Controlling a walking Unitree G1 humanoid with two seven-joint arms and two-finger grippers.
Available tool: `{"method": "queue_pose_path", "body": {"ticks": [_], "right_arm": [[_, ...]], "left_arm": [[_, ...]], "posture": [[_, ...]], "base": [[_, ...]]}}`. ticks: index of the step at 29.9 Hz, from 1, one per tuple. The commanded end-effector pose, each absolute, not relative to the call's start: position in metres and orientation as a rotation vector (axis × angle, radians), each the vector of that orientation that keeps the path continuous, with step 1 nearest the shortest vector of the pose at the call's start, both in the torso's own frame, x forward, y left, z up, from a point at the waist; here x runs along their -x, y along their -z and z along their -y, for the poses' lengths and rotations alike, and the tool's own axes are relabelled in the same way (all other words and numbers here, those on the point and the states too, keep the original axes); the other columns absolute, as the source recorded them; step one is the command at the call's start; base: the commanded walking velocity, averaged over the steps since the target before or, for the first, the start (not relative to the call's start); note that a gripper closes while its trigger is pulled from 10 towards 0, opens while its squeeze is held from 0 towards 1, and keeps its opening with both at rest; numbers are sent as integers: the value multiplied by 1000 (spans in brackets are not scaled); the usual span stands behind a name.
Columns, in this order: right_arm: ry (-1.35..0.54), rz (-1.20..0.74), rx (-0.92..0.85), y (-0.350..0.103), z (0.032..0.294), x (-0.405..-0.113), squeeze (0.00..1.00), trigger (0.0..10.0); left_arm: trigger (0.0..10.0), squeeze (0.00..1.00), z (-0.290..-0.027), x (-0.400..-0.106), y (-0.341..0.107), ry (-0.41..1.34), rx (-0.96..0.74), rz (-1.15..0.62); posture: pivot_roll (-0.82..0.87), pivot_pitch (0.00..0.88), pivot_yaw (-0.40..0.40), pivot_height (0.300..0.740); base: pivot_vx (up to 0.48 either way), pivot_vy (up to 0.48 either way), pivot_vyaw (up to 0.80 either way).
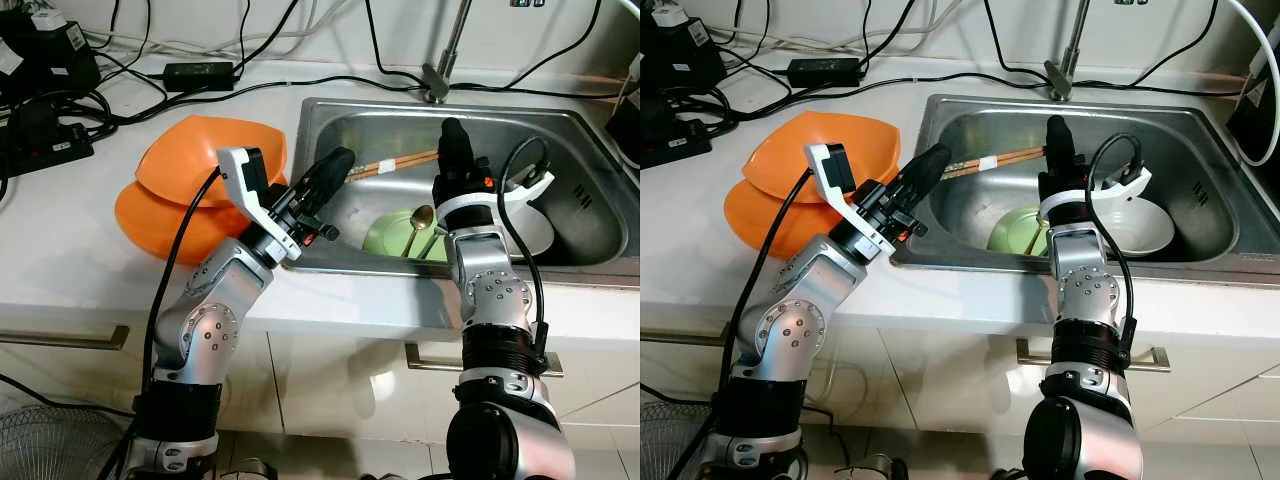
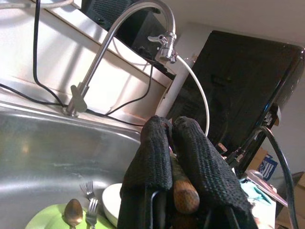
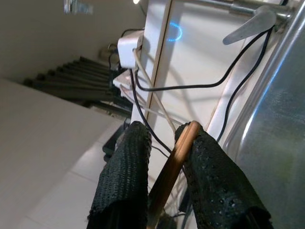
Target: Kitchen organization
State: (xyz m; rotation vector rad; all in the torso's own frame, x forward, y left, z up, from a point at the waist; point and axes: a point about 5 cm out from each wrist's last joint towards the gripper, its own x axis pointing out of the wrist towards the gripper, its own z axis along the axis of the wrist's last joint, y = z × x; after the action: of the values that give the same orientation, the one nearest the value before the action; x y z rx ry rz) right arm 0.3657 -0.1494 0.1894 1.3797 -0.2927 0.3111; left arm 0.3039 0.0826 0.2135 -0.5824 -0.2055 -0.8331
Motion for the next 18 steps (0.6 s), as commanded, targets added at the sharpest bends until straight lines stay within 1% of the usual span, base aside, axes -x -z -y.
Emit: {"method": "queue_pose_path", "body": {"ticks": [1,7,8,9,10,18], "right_arm": [[-333,356,-1408,-207,154,-367,0,0],[-322,382,-1510,-215,159,-368,0,0],[-322,386,-1517,-216,160,-368,0,0],[-321,389,-1525,-217,160,-368,0,0],[-320,393,-1536,-218,160,-368,0,0],[-294,402,-1595,-221,165,-369,0,0]], "left_arm": [[10000,0,-87,-306,-209,804,592,189],[10000,0,-88,-307,-206,782,613,184],[10000,173,-88,-308,-205,773,614,181],[10000,475,-89,-309,-204,762,615,177],[10000,1000,-90,-310,-204,751,623,174],[10000,1000,-91,-312,-199,739,617,154]], "posture": [[97,45,10,740],[98,46,10,740],[98,46,10,740],[99,47,10,740],[99,45,10,740],[98,50,13,740]], "base": [[0,0,0],[0,0,0],[0,0,0],[0,0,0],[0,0,0],[0,0,0]]}}
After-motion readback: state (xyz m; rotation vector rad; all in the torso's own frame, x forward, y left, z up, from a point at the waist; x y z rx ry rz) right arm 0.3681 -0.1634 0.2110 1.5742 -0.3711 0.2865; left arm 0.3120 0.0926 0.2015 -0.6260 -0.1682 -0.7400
